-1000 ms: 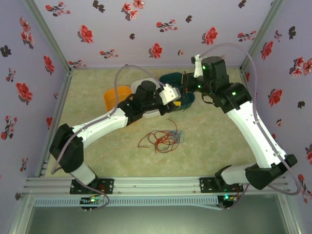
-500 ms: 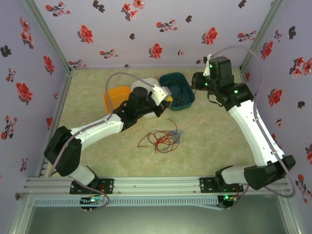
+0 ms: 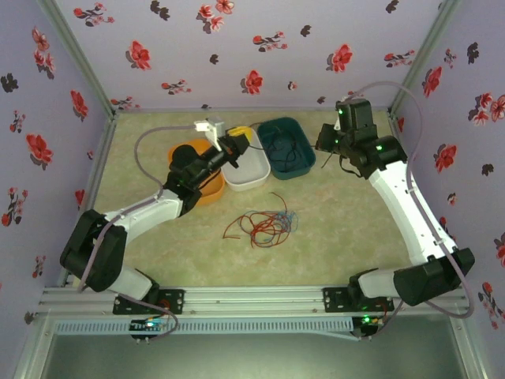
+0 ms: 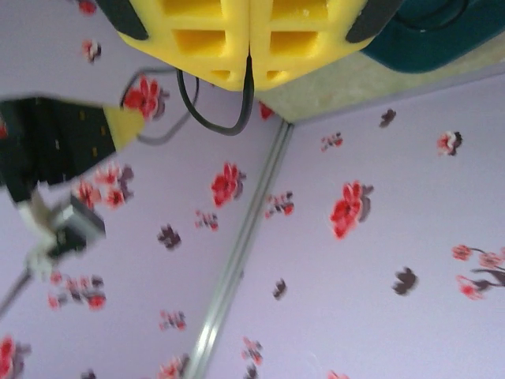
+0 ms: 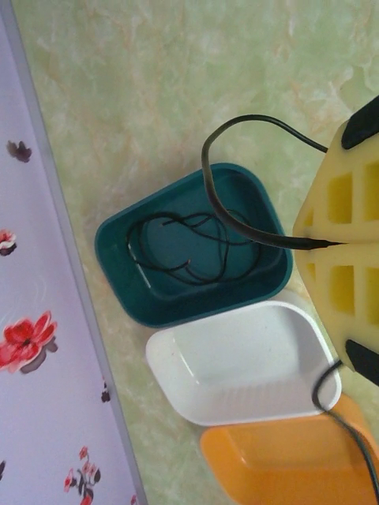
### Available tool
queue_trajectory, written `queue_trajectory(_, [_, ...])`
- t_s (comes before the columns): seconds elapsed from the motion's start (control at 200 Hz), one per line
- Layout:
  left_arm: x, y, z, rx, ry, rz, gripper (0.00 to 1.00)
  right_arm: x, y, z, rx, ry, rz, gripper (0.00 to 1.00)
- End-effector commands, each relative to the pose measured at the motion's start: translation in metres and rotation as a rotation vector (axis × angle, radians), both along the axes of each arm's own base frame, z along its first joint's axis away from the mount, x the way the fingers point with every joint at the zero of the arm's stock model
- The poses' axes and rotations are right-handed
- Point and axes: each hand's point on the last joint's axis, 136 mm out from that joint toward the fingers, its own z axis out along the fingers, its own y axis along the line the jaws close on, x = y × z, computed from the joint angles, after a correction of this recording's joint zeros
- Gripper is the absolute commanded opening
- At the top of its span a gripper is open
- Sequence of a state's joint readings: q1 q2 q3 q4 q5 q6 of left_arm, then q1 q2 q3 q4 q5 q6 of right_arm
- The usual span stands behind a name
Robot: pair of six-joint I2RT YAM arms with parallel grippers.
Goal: Untangle the cables
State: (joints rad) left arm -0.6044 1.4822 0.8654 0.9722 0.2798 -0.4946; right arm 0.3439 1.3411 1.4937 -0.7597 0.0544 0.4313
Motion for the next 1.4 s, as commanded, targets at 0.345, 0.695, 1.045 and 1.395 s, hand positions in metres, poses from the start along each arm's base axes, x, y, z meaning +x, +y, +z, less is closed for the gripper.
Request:
queue_trajectory(0.345, [0.056, 0.036, -0.041, 0.092, 0.454, 0.317, 0.22, 0.006, 0.019, 0.01, 0.026, 0.005, 0.116, 0.0])
queue_trajectory(0.695, [0.048, 0.027, -0.045, 0.141, 0.477, 0.254, 0.59, 0.044, 0.036, 0.026, -0.055, -0.001, 0.207, 0.0])
queue_trajectory(1.045, [0.014, 0.053, -0.061, 0.234, 0.527, 0.273, 1.0, 0.091, 0.05, 0.019, -0.123, -0.012, 0.249, 0.0])
queue_trajectory(1.395, [-0.014, 0.078, -0.08, 0.264, 0.544, 0.303, 1.0, 0.124, 0.061, -0.018, -0.2, 0.024, 0.311, 0.0])
